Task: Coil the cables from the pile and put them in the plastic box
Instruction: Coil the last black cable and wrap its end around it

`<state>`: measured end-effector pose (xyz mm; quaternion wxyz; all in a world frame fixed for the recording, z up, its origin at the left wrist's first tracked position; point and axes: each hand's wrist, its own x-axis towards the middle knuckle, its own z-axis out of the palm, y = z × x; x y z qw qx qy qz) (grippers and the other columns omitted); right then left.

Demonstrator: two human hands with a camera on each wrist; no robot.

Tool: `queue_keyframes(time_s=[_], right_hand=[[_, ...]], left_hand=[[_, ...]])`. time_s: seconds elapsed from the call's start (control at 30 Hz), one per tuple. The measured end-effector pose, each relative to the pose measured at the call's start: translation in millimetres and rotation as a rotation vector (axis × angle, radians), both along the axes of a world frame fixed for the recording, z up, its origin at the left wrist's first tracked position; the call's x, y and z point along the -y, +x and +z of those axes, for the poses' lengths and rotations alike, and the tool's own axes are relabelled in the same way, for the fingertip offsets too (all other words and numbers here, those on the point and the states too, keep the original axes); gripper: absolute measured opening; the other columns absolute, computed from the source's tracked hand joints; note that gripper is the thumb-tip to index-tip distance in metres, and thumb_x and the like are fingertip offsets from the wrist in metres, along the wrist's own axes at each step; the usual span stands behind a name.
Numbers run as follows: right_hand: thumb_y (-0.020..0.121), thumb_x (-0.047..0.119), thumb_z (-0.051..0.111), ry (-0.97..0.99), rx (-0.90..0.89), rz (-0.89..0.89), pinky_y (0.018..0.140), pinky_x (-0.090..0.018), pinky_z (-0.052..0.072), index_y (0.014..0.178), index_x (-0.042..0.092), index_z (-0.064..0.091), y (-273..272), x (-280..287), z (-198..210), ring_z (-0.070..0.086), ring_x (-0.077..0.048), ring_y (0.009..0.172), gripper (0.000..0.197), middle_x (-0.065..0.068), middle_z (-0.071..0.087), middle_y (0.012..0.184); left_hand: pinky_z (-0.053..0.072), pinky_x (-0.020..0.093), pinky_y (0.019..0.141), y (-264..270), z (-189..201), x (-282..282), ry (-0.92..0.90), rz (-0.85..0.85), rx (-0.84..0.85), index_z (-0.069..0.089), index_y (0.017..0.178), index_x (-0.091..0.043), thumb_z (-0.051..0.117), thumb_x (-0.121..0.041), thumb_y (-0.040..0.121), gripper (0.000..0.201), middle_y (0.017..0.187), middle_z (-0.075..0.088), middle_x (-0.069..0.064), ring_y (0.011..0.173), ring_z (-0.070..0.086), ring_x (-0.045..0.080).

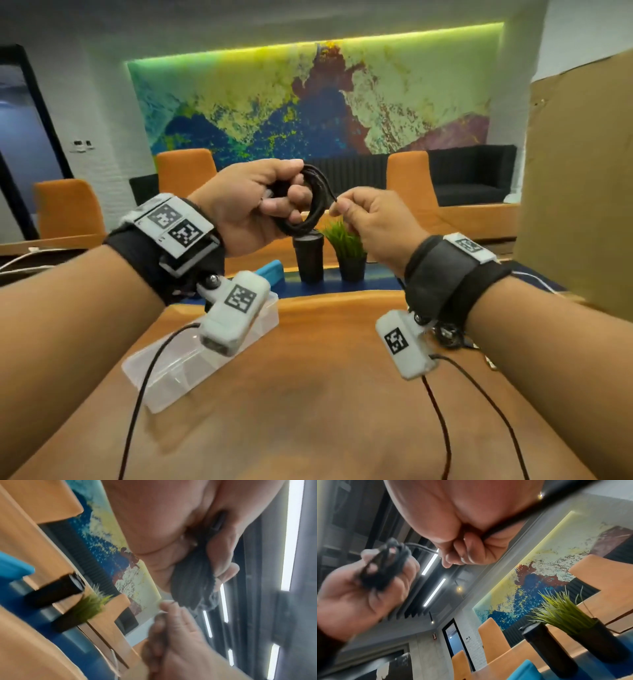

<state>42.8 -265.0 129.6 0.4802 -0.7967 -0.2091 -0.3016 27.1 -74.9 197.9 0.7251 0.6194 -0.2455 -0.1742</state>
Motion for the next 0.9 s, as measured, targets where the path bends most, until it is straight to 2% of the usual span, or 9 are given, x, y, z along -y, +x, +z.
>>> queue_keyframes(time_s=[0.1,0.17,0.27,0.33,0.4,0.6,0.7,0.8,0.9], right_hand=[[0.101,0.017,0.049,-0.126,-0.149,0.017,0.058,-0.02,0.038,0.093,0.009,0.068,-9.2,-9.5,-15.1,0.046,-0.007,0.061,0.021,0.005,0.053,0.068],[0.102,0.021,0.048,-0.241,-0.186,0.057,0.061,-0.026,0.043,0.096,0.013,0.067,-21.1,-18.1,-18.6,0.051,-0.013,0.067,0.021,0.001,0.058,0.075],[0.101,0.022,0.05,-0.408,-0.117,0.085,0.068,-0.029,0.045,0.093,0.015,0.069,-35.4,-25.8,-7.7,0.053,-0.012,0.07,0.022,0.003,0.06,0.075],[0.098,0.018,0.054,-0.401,-0.029,0.061,0.062,-0.022,0.04,0.086,0.014,0.07,-36.9,-22.2,3.0,0.048,-0.003,0.063,0.022,0.01,0.053,0.067],[0.097,0.016,0.056,-0.335,0.011,0.035,0.059,-0.014,0.037,0.08,0.016,0.069,-34.9,-13.8,11.8,0.049,0.001,0.062,0.021,0.012,0.054,0.064],[0.096,0.025,0.059,-0.212,0.077,-0.07,0.069,-0.027,0.049,0.094,0.017,0.064,-28.7,-15.5,4.5,0.058,-0.01,0.078,0.01,0.005,0.063,0.082],[0.093,0.028,0.065,-0.064,0.014,-0.048,0.069,-0.021,0.049,0.11,0.02,0.057,-23.7,-11.9,4.1,0.056,-0.005,0.076,0.02,0.003,0.06,0.085],[0.095,0.025,0.061,-0.129,-0.022,0.09,0.087,-0.034,0.054,0.122,0.02,0.061,-18.1,-9.0,2.1,0.065,-0.012,0.094,0.028,0.0,0.069,0.1],[0.097,0.016,0.059,-0.163,0.022,0.088,0.092,-0.04,0.052,0.121,0.015,0.066,-10.4,-9.0,-0.1,0.066,-0.016,0.098,0.026,-0.002,0.071,0.105]], left_hand=[[0.053,0.022,0.063,2.4,6.6,10.4,-0.258,0.058,-0.001,0.05,0.079,-0.014,0.038,-0.029,0.106,0.033,0.086,0.07,0.009,0.046,0.05,0.006],[0.057,0.029,0.073,9.7,5.4,18.3,-0.221,0.204,0.158,0.05,0.088,-0.01,0.039,-0.025,0.107,0.026,0.106,0.073,0.018,0.066,0.068,0.016],[0.058,0.039,0.083,20.2,-6.2,18.5,0.341,0.441,0.722,0.052,0.102,-0.01,0.044,-0.024,0.106,0.017,0.109,0.071,0.011,0.088,0.074,0.02],[0.054,0.039,0.075,22.5,-15.3,12.3,0.807,0.437,1.051,0.053,0.094,-0.017,0.046,-0.031,0.104,0.018,0.093,0.068,0.0,0.079,0.068,0.015],[0.046,0.038,0.067,20.7,-19.9,7.8,0.973,0.386,1.132,0.051,0.085,-0.017,0.044,-0.031,0.104,0.025,0.077,0.06,-0.002,0.069,0.057,0.013],[0.038,0.026,0.046,17.5,-22.1,11.6,0.612,0.276,0.59,0.054,0.076,-0.011,0.042,-0.02,0.102,0.03,0.057,0.052,0.0,0.049,0.043,0.014],[0.039,0.026,0.042,18.0,-27.1,10.3,0.514,0.287,0.524,0.05,0.093,-0.006,0.041,-0.016,0.103,0.016,0.065,0.049,0.005,0.042,0.042,0.01],[0.039,0.029,0.048,19.5,-35.3,15.2,0.414,0.241,0.48,0.049,0.097,-0.005,0.042,-0.013,0.103,0.012,0.071,0.042,0.008,0.043,0.039,0.011],[0.039,0.028,0.05,24.2,-41.8,25.3,0.168,0.19,0.321,0.046,0.093,-0.009,0.041,-0.02,0.106,0.018,0.065,0.04,0.008,0.042,0.035,0.008]])
